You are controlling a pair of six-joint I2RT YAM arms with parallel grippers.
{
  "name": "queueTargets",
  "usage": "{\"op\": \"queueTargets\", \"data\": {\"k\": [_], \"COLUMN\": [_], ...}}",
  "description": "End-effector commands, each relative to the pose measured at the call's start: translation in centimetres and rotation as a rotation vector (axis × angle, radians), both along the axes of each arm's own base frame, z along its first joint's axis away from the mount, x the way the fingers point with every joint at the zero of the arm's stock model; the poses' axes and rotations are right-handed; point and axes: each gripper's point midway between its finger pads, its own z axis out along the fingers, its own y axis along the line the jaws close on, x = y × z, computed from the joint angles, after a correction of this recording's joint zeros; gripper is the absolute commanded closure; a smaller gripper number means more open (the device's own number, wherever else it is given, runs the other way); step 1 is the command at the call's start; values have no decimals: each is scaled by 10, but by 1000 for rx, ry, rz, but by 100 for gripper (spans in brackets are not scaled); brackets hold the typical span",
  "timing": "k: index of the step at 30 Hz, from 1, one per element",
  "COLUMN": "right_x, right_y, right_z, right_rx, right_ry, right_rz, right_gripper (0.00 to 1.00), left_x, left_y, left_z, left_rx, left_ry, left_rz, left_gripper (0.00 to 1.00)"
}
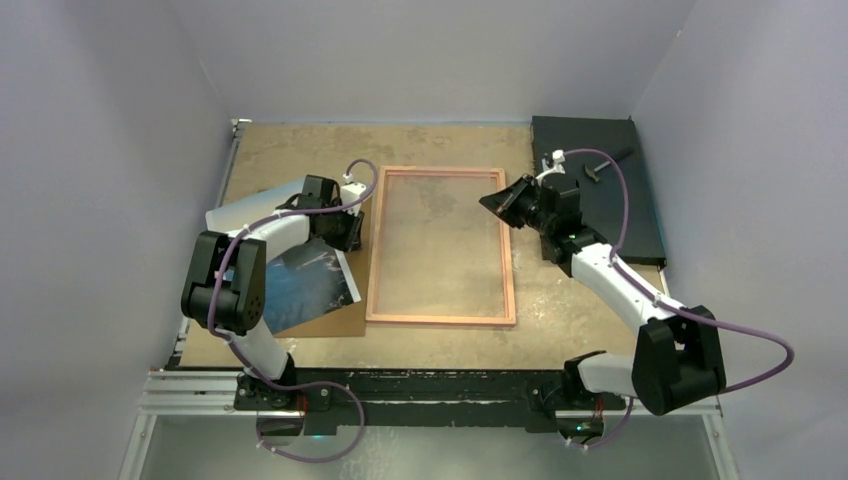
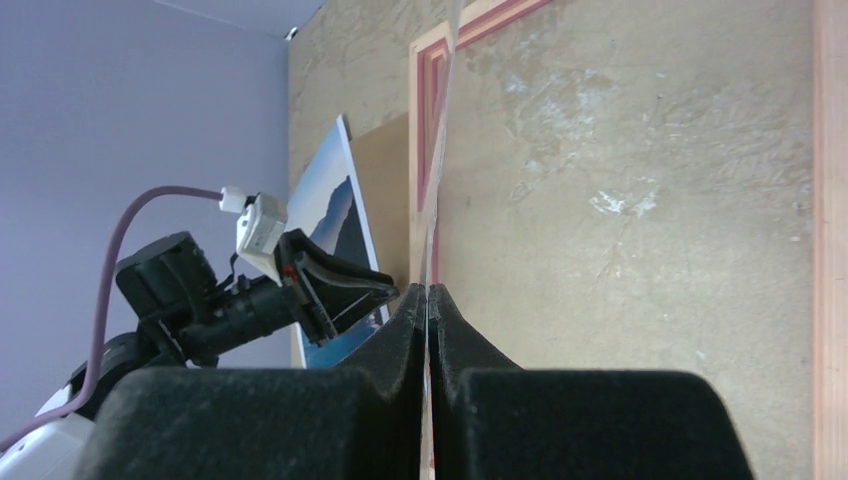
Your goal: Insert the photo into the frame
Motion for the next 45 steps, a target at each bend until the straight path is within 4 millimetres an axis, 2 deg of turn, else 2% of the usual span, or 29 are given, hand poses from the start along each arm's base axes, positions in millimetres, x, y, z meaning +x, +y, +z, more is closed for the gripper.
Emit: {"op": "queueTargets", "data": {"k": [1,8,18,45], "right_x": [4,12,6,28], "right_y": [-9,-8,-9,-18], "right_z": [11,4,3,-20], "right_rx": [-37,-95,-121,-222], "right_ry": [-80,-108,-160,-197], "right_rz": [-3,29,58,40], "right_gripper": [100,100,100,100], "left_x": [1,1,-1,-1], "left_y": [-9,-17,-19,-25], "left_z": [11,7,-5,-11], "left_rx": [-41,-32,-23,-10], "left_ry": [-18,-10,9,16], "left_rz": [-10,-24,-29,-44], "left_gripper": [79,79,79,83]}}
